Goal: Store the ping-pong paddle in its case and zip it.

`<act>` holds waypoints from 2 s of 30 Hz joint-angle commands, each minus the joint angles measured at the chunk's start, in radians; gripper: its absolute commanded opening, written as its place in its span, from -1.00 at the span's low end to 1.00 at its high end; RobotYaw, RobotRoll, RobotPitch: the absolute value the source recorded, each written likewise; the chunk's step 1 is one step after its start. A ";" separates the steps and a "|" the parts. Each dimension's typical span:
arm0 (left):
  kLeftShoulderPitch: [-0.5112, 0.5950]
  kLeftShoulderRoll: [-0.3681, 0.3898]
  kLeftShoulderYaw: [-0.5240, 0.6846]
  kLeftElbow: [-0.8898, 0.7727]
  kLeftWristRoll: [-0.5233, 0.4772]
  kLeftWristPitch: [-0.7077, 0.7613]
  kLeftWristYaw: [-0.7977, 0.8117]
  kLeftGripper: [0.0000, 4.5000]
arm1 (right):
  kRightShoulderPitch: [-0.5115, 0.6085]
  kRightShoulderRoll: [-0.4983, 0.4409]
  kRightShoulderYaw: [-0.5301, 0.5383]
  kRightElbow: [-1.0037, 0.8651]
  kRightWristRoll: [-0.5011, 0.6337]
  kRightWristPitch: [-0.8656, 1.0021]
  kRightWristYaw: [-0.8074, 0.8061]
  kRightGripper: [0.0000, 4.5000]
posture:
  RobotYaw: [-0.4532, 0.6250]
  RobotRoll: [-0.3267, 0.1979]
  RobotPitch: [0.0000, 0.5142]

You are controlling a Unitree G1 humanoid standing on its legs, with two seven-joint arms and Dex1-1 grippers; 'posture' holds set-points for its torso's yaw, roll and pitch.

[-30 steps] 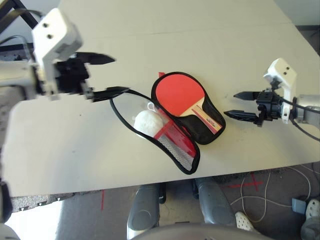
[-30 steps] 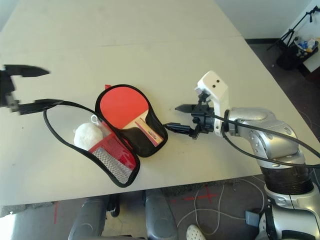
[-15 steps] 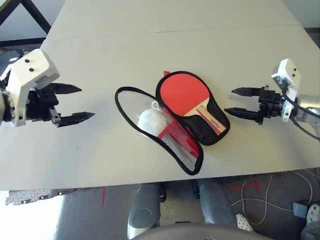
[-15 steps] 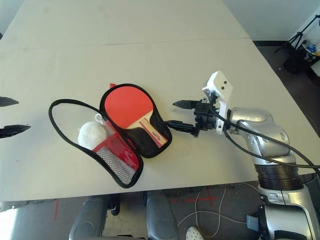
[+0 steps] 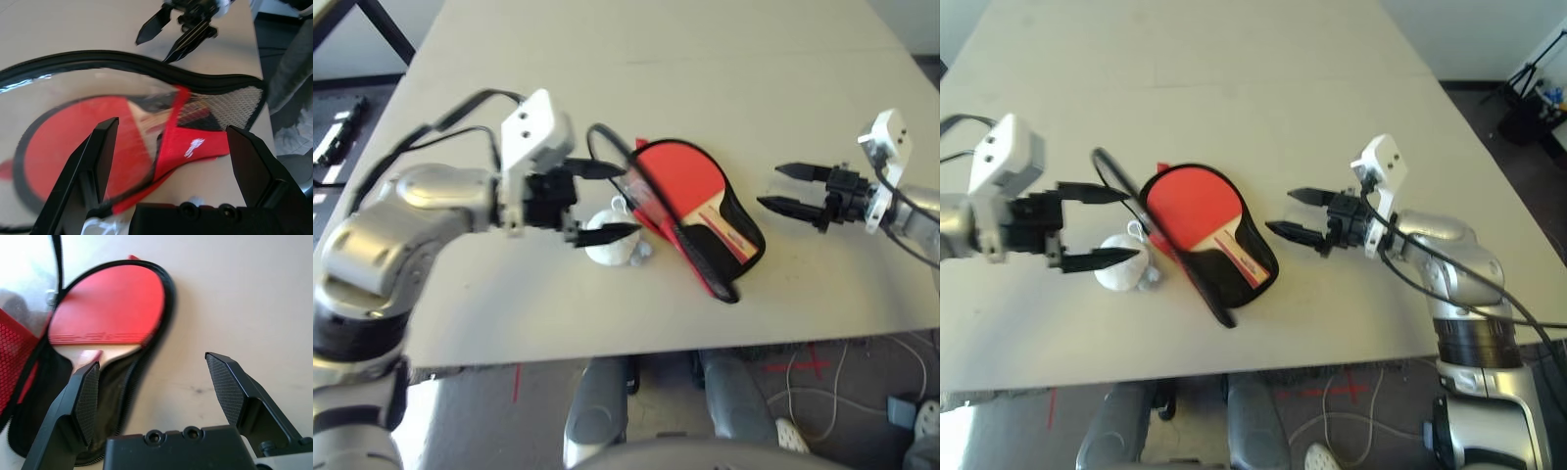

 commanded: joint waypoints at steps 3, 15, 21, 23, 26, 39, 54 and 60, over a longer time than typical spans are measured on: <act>-0.015 -0.113 -0.113 0.065 0.079 -0.095 0.017 1.00 | -0.039 0.053 -0.078 0.071 0.032 0.026 -0.068 0.98 | -0.07 0.25 0.02; 0.020 -0.034 -0.047 0.075 0.089 -0.109 -0.004 1.00 | -0.085 -0.032 -0.037 0.143 0.154 0.339 0.121 0.98 | -0.10 0.25 0.02; 0.048 0.037 -0.014 0.049 0.078 -0.081 -0.019 1.00 | -0.103 -0.036 0.045 0.132 0.138 0.451 0.132 0.98 | -0.10 0.25 0.02; 0.064 0.072 0.000 0.038 0.078 -0.077 -0.030 1.00 | -0.108 -0.021 0.068 0.126 0.134 0.478 0.117 0.98 | -0.09 0.25 0.02; 0.072 0.098 0.013 0.027 0.074 -0.070 -0.033 1.00 | -0.114 0.001 0.092 0.123 0.131 0.502 0.106 0.98 | -0.07 0.25 0.03; 0.085 0.124 0.040 -0.011 0.056 -0.042 -0.028 1.00 | -0.142 0.070 0.153 0.146 0.081 0.552 0.027 0.60 | -0.03 0.25 0.05; 0.072 0.136 0.038 0.018 0.062 -0.054 -0.031 1.00 | -0.114 0.078 0.145 0.121 0.081 0.642 -0.029 -0.99 | -0.06 0.25 0.08; 0.075 0.134 0.034 0.022 0.068 -0.061 -0.031 1.00 | -0.063 0.056 0.110 0.030 0.117 0.719 -0.053 -0.99 | -0.07 0.25 0.09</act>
